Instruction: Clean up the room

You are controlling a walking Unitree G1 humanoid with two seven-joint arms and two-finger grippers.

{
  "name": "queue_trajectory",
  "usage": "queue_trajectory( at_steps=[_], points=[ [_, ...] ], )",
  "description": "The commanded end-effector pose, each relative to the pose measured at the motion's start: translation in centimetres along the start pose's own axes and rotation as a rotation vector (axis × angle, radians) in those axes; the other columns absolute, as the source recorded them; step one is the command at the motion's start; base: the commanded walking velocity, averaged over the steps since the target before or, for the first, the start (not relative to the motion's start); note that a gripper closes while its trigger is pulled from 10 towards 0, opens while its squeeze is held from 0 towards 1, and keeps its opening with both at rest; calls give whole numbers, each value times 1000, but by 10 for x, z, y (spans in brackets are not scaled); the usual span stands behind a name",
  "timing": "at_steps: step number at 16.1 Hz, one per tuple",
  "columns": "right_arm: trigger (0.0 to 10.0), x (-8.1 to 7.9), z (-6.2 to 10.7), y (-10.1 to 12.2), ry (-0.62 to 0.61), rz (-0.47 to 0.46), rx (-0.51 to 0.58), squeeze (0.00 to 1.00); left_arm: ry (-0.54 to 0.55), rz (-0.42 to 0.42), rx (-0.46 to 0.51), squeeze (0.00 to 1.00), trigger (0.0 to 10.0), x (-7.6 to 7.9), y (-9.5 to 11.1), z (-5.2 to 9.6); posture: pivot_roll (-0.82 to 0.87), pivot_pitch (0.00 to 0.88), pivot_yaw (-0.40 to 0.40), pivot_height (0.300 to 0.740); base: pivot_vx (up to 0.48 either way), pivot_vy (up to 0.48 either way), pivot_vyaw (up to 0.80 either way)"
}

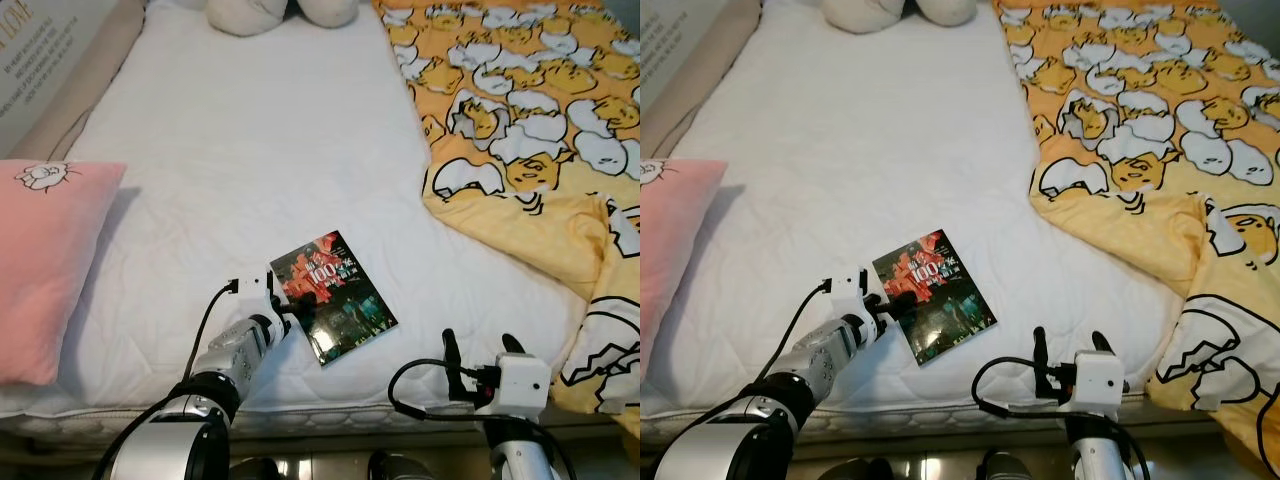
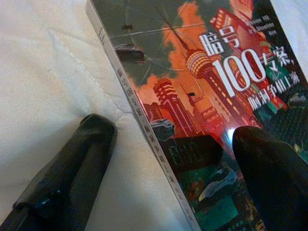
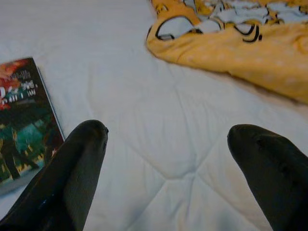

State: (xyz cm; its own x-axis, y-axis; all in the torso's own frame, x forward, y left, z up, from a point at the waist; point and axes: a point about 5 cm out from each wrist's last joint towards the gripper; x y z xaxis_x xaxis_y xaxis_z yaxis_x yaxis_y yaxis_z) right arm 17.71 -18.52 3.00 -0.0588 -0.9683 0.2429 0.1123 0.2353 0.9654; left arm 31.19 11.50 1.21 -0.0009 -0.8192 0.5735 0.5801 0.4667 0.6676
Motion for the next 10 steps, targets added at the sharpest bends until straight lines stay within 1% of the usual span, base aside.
queue_trajectory(
  at_steps=[1, 2, 4, 5, 6, 7, 9, 10],
  points=[
    [10000, 0, 4, 2, -7, -1, -12, 0, -27, 99, -26, 0, 10000, 6, -6, -2, -230, 169, 59, 740, 0, 0, 0],
    [10000, 0, 5, 2, -7, 0, -13, 0, -36, 114, -25, 0, 10000, 8, -7, -3, -230, 169, 59, 740, 0, 0, 0],
    [10000, 4, 10, 1, -14, 6, -31, 0, -50, 75, -21, 0, 10000, 14, -8, -4, -238, 168, 63, 740, 0, 0, 0],
    [10000, 4, 11, 1, -13, 9, -38, 0, -49, 71, -19, 0, 10000, 14, -10, -4, -237, 166, 64, 740, 0, 0, 0],
    [10000, 5, 11, 0, -14, 13, -45, 0, -61, 67, -41, 0, 10000, 15, -20, -3, -229, 166, 60, 740, 0, 0, 0],
    [10000, 4, 10, 0, -12, 12, -50, 0, -72, 76, -59, 0, 10000, 17, -27, -3, -227, 168, 55, 740, 0, 0, 0],
    [10000, 0, 8, 2, 15, 18, -43, 0, -97, 78, -55, 0, 10000, 21, -29, -3, -220, 169, 49, 740, 0, 0, 0],
    [10000, -1, 8, 3, 23, 22, -43, 0, -122, 61, -51, 0, 10000, 25, -29, -4, -216, 170, 46, 740, 0, 0, 0]
  ],
)
Point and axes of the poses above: a point about 5 cm out from each wrist's last joint towards the gripper, its own z axis pointing back from the gripper into the wrist, its own y axis along the axis of the wrist's last joint, x = y × z, and after that the axes turned 11 degrees about z, right-handed
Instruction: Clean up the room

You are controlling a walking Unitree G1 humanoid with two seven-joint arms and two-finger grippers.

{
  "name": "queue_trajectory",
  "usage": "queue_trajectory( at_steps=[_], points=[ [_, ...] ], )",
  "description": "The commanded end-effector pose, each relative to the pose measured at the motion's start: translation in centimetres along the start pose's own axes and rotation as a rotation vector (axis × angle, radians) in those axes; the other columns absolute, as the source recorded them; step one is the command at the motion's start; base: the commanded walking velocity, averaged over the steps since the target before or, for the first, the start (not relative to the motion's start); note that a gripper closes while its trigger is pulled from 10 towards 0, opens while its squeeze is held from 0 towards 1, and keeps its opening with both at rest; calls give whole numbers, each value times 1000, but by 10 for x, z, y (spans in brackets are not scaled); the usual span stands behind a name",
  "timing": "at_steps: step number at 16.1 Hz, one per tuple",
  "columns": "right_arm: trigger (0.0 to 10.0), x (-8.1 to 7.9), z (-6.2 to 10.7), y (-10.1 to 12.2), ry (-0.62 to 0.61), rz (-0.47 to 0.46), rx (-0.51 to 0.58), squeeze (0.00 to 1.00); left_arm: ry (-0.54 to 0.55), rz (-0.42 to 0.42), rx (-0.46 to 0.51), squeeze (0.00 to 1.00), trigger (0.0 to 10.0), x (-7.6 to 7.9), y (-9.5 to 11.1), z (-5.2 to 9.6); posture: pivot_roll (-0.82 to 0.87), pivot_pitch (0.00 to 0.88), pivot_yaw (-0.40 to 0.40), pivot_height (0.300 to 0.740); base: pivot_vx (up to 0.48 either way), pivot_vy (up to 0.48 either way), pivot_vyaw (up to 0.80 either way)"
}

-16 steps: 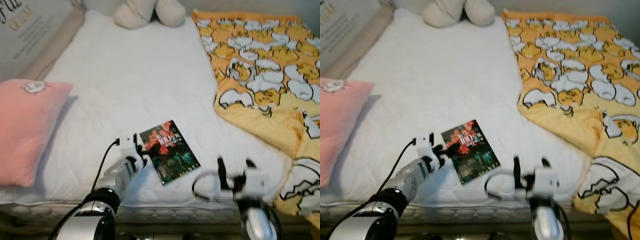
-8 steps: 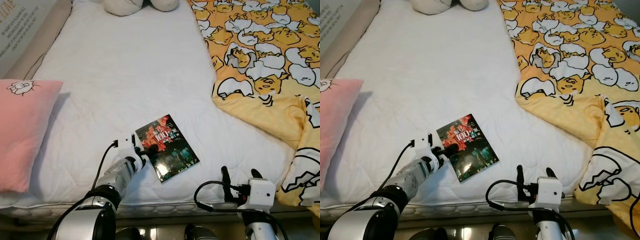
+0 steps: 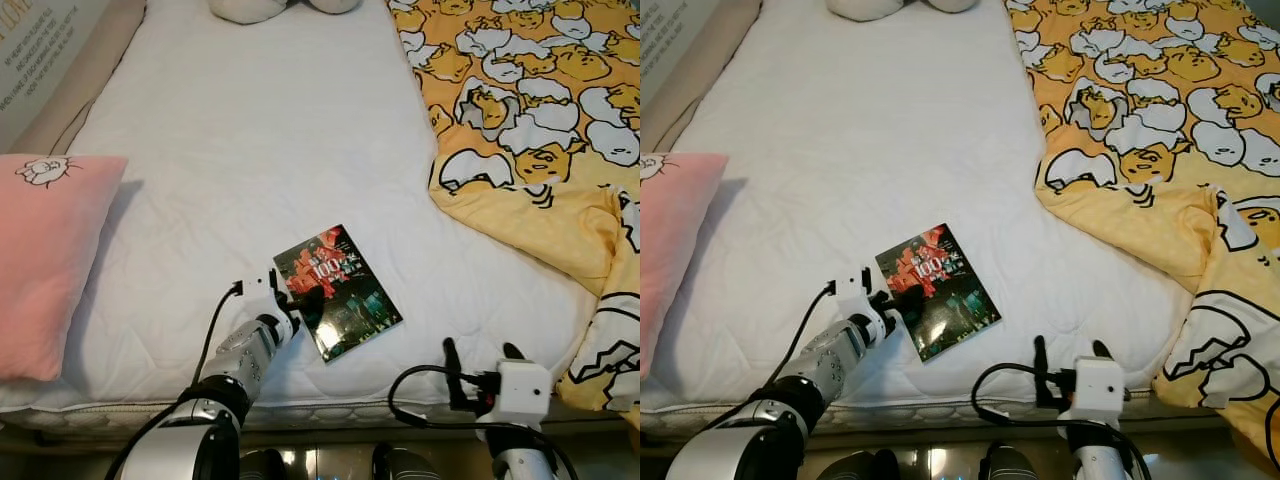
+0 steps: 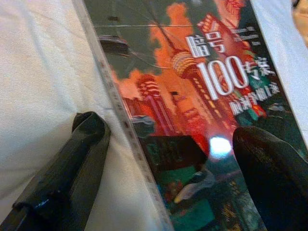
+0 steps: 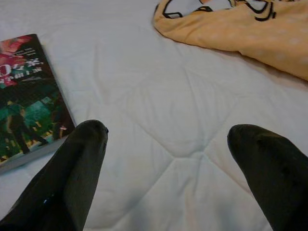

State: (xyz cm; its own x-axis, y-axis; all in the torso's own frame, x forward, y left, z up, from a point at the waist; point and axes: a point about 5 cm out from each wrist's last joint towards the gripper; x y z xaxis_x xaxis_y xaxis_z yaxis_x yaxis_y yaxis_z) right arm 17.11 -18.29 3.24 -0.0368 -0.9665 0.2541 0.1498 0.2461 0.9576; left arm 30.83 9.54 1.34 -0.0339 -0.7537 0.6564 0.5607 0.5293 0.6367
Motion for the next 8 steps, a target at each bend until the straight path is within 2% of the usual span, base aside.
queue_trajectory(
  at_steps=[1, 3, 5, 8],
  points=[
    [10000, 0, 1, -1, 5, 7, -14, 0, -46, -13, -80, 0, 10000, 8, -20, -1, -211, 169, 44, 740, 0, 0, 0],
    [10000, 0, -1, -2, 13, 5, -20, 0, -45, -6, -102, 0, 10000, 8, -28, 0, -194, 169, 35, 740, 0, 0, 0],
    [10000, -4, -3, -1, 32, 5, -21, 0, -68, 50, -158, 0, 10000, 12, -43, 1, -194, 172, 33, 740, 0, 0, 0],
    [10000, -3, -4, 0, 29, 3, -13, 0, -131, 40, -226, 0, 10000, 22, -59, 2, -189, 174, 26, 740, 0, 0, 0]
  ],
)
Point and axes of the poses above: a point about 5 cm out from each wrist's last joint towards the gripper, its own z axis pointing back from the gripper into the wrist, its own y axis along the axis of the wrist's last joint, x = y × z, and after that the axes turned 11 degrees about z, right-handed
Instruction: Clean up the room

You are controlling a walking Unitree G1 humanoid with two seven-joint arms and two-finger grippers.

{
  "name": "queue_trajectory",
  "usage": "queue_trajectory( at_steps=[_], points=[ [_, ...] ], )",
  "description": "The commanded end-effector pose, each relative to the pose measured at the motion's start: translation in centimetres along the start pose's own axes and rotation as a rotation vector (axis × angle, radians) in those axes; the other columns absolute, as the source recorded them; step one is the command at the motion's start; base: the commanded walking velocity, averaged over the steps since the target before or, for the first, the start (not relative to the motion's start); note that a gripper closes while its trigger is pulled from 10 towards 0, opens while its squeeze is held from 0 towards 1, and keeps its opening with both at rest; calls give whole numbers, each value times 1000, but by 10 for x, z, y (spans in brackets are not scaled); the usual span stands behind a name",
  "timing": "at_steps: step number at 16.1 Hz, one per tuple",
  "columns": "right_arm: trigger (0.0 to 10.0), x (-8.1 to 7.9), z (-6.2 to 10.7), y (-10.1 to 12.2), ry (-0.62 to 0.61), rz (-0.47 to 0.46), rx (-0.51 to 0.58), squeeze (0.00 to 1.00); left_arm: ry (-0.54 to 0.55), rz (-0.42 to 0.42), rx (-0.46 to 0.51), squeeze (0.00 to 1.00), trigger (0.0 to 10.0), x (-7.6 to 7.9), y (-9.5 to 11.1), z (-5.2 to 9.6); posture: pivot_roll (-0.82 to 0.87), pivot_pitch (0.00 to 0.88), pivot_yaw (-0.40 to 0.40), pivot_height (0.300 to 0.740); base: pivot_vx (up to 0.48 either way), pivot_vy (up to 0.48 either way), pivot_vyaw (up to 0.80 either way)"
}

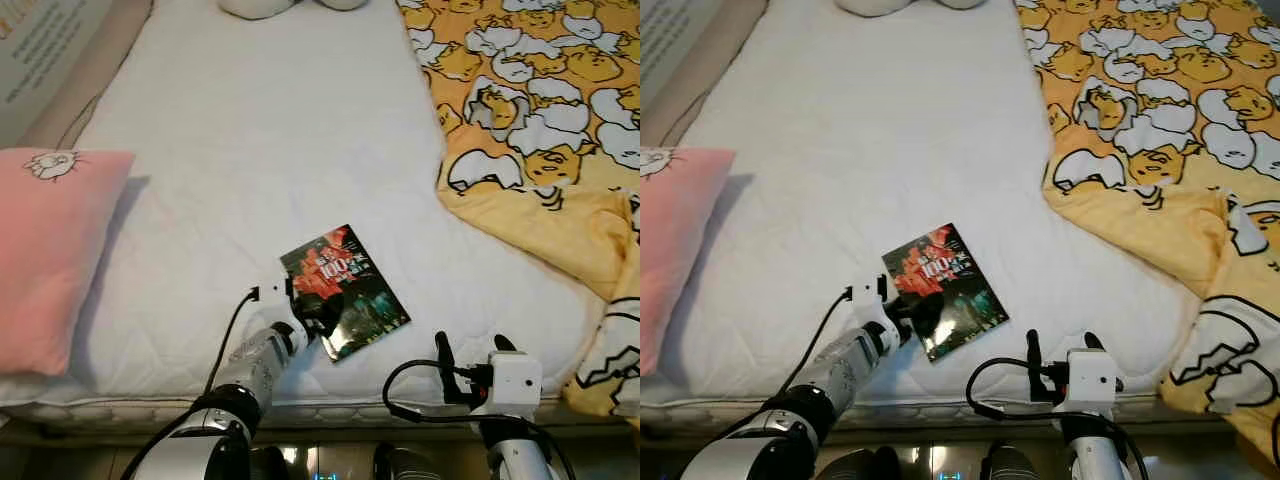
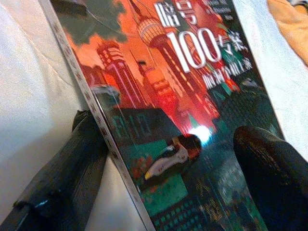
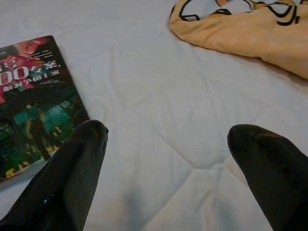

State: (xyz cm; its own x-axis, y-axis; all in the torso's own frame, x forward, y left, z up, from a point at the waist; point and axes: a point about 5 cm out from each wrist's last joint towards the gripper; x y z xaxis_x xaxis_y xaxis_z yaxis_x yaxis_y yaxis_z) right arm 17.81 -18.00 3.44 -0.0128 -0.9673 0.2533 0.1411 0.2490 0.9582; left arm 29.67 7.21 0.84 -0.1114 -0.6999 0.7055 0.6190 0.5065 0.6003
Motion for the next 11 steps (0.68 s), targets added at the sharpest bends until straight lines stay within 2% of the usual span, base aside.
queue_trajectory(
  at_steps=[1, 2, 6, 8, 9, 10, 11],
  points=[
    [10000, -1, 2, -3, 5, -1, -21, 0, -46, 37, -170, 0, 10000, 9, -40, -1, -190, 174, 23, 740, 0, 0, 0],
    [10000, -1, 1, -3, 9, -5, -21, 0, -58, 14, -192, 0, 0, 13, -43, -2, -188, 173, 22, 740, 0, 0, 0],
    [10000, -1, -1, -3, 22, -7, -21, 0, 11, 10, -216, 0, 0, 4, -47, 2, -193, 163, 17, 740, 0, 0, 0],
    [10000, 1, 2, -3, 25, -3, -23, 0, 28, 74, -211, 0, 0, 0, -54, 5, -209, 170, 9, 740, 0, 0, 0],
    [10000, 1, 3, -3, 27, -1, -26, 0, 29, 101, -204, 0, 0, 0, -55, 5, -218, 173, 5, 740, 0, 0, 0],
    [10000, 2, 9, -5, 36, 9, -36, 0, 27, 171, -187, 0, 0, 3, -58, 4, -233, 175, -2, 740, 0, 0, 0],
    [10000, 4, 11, -5, 37, 13, -39, 0, 19, 194, -183, 0, 0, 5, -60, 3, -239, 175, -4, 740, 0, 0, 0]
  ],
)
Point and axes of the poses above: a point about 5 cm out from each wrist's last joint towards the gripper, its own z axis pointing back from the gripper into the wrist, its own y axis along the axis of the wrist's last joint, x = y × z, and after that the axes turned 11 degrees about z, right-handed
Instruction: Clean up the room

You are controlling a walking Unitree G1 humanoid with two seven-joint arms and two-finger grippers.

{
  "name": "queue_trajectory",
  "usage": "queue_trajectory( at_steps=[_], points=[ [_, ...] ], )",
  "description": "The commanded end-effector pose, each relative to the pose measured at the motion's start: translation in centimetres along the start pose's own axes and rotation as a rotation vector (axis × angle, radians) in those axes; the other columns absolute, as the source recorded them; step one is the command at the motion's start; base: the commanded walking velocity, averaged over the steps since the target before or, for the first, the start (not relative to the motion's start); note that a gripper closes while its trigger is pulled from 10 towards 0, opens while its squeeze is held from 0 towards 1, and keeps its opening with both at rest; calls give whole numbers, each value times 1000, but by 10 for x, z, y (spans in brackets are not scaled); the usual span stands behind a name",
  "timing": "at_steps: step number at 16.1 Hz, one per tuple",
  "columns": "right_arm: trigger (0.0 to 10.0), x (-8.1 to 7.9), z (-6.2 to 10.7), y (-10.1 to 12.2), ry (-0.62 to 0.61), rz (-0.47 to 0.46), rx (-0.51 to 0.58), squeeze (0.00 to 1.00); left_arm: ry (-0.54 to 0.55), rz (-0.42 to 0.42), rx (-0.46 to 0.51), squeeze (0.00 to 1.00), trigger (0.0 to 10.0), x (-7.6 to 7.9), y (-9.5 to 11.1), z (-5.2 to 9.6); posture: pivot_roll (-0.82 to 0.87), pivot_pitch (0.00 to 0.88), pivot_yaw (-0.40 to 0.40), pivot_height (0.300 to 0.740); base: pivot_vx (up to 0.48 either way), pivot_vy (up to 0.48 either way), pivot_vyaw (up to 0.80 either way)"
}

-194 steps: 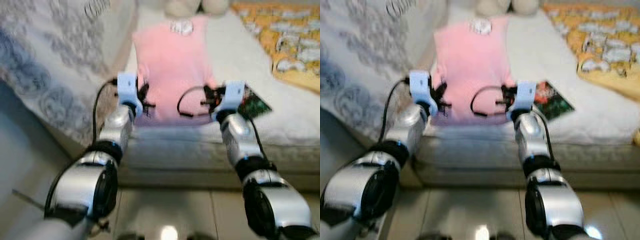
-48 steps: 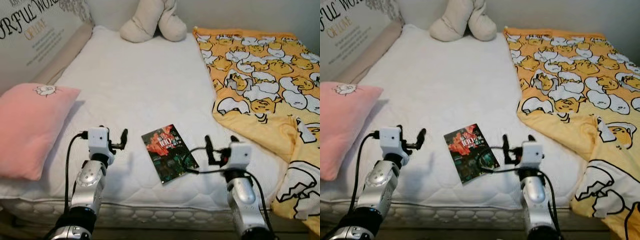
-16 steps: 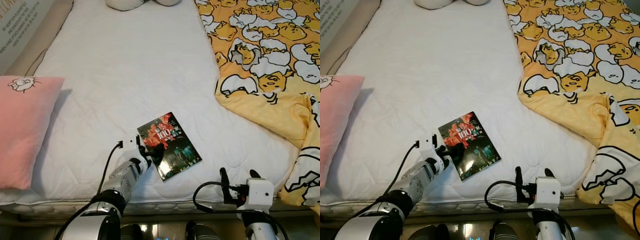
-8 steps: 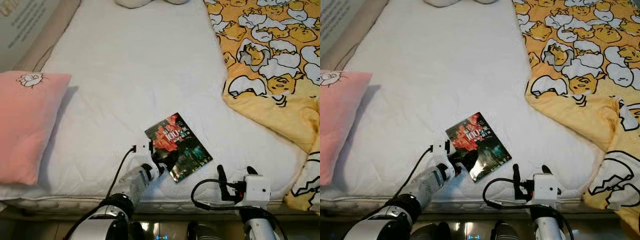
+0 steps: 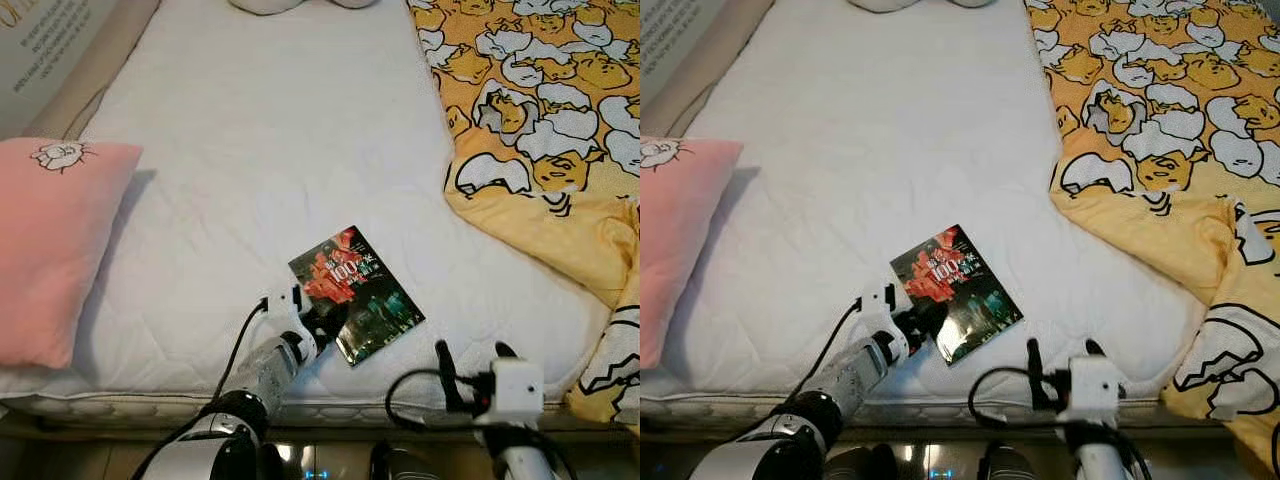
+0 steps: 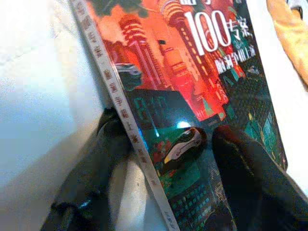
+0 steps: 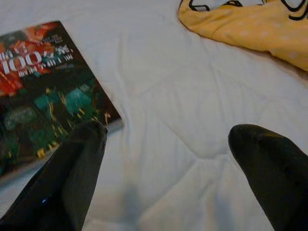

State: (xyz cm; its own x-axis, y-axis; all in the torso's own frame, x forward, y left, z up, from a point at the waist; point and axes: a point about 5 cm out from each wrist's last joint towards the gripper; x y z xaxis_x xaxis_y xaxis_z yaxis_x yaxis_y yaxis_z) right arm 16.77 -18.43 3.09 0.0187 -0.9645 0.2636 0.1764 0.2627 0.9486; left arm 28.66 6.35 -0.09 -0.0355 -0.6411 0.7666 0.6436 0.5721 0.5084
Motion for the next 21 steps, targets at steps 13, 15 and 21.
queue_trajectory(
  at_steps=[13, 15, 21],
  points=[
    [10000, 1, -23, 9, 11, -15, 32, 0, -42, 73, -98, 0, 0, 17, -26, -8, -210, 79, -4, 740, 0, 0, 0],
    [10000, -2, -42, 19, 30, -18, 81, 0, -54, 106, -28, 0, 0, 20, -4, -11, -196, 26, 1, 740, 0, 0, 0],
    [10000, -1, -77, 36, 20, -88, 149, 0, -34, -206, 300, 0, 0, 15, 100, 5, -96, 0, 17, 740, 0, 0, 0]
  ],
)
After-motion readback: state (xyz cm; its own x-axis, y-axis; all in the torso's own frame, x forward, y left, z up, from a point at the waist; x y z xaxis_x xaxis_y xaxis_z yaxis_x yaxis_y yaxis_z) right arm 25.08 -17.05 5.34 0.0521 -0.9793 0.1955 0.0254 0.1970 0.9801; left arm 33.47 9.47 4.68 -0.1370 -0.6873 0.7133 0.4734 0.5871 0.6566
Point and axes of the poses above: a point about 5 cm out from each wrist's last joint towards the gripper, its own z axis pointing back from the gripper into the wrist, its own y axis along the axis of the wrist's last joint, x = y × z, and after that the axes turned 11 degrees about z, right-handed
